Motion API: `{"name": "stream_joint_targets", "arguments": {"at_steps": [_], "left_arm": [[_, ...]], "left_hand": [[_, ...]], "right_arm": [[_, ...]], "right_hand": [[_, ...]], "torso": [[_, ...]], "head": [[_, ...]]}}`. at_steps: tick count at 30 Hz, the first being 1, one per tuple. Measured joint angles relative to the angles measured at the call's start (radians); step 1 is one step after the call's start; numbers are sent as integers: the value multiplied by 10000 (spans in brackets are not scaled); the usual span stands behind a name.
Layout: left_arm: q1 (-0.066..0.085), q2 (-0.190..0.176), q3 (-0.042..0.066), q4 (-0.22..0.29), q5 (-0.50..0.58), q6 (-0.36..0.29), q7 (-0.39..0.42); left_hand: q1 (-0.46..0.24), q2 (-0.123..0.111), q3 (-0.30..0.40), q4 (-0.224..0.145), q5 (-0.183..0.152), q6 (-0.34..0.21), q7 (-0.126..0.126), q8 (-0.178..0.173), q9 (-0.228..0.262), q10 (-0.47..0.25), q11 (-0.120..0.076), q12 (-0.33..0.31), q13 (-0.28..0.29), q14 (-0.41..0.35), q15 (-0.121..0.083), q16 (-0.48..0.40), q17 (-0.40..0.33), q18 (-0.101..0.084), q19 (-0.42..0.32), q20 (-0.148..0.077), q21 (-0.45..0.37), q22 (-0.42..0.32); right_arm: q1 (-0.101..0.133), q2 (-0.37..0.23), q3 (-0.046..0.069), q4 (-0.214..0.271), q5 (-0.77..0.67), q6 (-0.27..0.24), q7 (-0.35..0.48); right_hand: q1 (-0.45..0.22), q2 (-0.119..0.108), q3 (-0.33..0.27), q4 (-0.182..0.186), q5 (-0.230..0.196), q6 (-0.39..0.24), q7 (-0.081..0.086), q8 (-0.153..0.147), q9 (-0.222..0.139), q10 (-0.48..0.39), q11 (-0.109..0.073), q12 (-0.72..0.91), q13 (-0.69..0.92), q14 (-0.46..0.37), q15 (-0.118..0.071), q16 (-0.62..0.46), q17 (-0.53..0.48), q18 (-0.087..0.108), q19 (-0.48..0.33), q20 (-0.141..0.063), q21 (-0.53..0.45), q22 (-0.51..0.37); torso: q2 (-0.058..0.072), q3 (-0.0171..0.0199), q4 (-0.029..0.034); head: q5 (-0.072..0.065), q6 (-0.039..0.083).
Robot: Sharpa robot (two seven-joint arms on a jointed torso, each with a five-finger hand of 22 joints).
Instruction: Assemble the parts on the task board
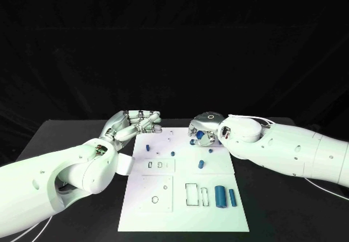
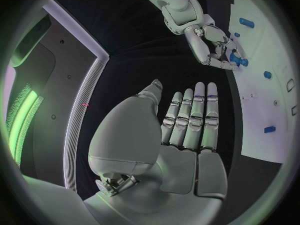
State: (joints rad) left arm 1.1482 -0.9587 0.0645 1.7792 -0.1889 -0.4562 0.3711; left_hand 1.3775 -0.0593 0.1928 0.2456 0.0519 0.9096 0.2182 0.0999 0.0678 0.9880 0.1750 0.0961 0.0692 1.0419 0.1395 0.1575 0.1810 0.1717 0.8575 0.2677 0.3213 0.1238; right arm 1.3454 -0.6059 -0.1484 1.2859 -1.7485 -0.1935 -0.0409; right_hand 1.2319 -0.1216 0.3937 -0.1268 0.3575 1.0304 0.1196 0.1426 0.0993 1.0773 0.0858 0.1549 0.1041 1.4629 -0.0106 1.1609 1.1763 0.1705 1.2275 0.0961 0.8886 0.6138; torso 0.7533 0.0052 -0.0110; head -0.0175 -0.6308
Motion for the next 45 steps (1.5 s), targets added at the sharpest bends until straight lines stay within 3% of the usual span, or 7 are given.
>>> {"name": "stream_joint_targets", "arguments": {"at_steps": [18, 21, 28, 35, 38, 40, 45], "left_arm": [[101, -66, 3, -26, 88, 0, -3], [104, -73, 3, -30, 96, 2, -3], [118, -91, 2, -86, 146, 5, -13], [130, -91, 1, -89, 189, 5, -19], [135, -91, 1, -92, 200, 3, -21], [139, -91, 1, -96, 207, 2, -23], [144, -90, 1, -127, 221, -8, -48]], "left_hand": [[0, 0, 1, 0, 0, 0, -1, 0, 1, 0, 0, 0, 1, 0, 0, -37, 0, -1, 1, 0, 0, 1], [0, 0, 1, 0, 0, -1, -1, 0, 2, 0, 0, 0, 1, 0, 0, -37, 0, -2, 1, 0, 0, -11], [0, 0, 1, 0, 0, 37, 37, 0, 2, 0, -1, 0, 2, 0, 0, -37, 0, -2, 1, 0, 0, -11], [0, 0, 1, 0, 0, 37, 37, -40, 2, 0, -1, 0, 2, 0, 0, -74, 0, -2, -34, -35, 0, -21], [3, 3, 1, 0, 0, 37, 36, -41, 2, 0, -1, -11, 2, 0, 0, -74, 0, -3, -70, 1, -41, -22], [41, 41, 1, 0, 0, 37, 36, -41, 2, 0, -1, -39, 3, 0, 0, -74, 0, -3, -70, 1, -41, -22], [159, 159, 1, 0, 0, 1, 73, -94, 2, -36, 34, -97, 3, -37, 37, -134, 0, -2, -70, 1, -41, -63]], "right_arm": [[-103, 197, -31, -287, 27, 336, 20], [-117, 210, -34, -295, 35, 364, 26], [-129, 264, -35, -358, 64, 393, 37], [-125, 316, -25, -412, 102, 385, 51], [-125, 323, -23, -422, 123, 368, 54], [-125, 321, -23, -424, 147, 341, 55], [-145, 231, -33, -369, 213, 139, 55]], "right_hand": [[42, -41, 151, 151, 0, 75, 75, 0, 56, 199, -91, 198, -10, 0, 0, 649, 573, -1, 125, -20, 696, 946], [44, -39, 179, 180, -71, 110, 110, 0, 73, 218, -110, 198, -10, 0, -1, 704, 625, -113, 124, -19, 775, 1012], [148, 65, 252, 252, -132, 276, 121, -1, 103, 341, -92, 289, 1, 0, -1, 844, 749, -110, 158, -53, 977, 1255], [256, 173, 387, 275, -366, 446, 97, 39, 147, 559, -162, 385, 10, 0, -1, 1115, 970, -101, 230, -54, 1326, 1689], [335, 252, 484, 262, -718, 615, 69, 121, 161, 663, -198, 404, 25, 0, -1, 1230, 1044, -107, 230, -54, 1462, 1866], [374, 291, 513, 289, -850, 664, 52, 153, 213, 664, -200, 431, 38, 0, -1, 1291, 1100, -239, 266, -90, 1553, 1984], [415, 329, 550, 274, -885, 760, 32, 175, 291, 717, -252, 432, 48, 12, -13, 1406, 1202, -239, 266, -90, 1671, 2175]], "torso": [[52, -2, 2], [56, -1, -3], [62, 6, -9], [81, 6, -14], [82, 6, -14], [83, 5, -14], [83, 1, -13]], "head": [[98, -157], [119, -185], [143, -212], [137, -210], [144, -211], [151, -211], [167, -215]]}}
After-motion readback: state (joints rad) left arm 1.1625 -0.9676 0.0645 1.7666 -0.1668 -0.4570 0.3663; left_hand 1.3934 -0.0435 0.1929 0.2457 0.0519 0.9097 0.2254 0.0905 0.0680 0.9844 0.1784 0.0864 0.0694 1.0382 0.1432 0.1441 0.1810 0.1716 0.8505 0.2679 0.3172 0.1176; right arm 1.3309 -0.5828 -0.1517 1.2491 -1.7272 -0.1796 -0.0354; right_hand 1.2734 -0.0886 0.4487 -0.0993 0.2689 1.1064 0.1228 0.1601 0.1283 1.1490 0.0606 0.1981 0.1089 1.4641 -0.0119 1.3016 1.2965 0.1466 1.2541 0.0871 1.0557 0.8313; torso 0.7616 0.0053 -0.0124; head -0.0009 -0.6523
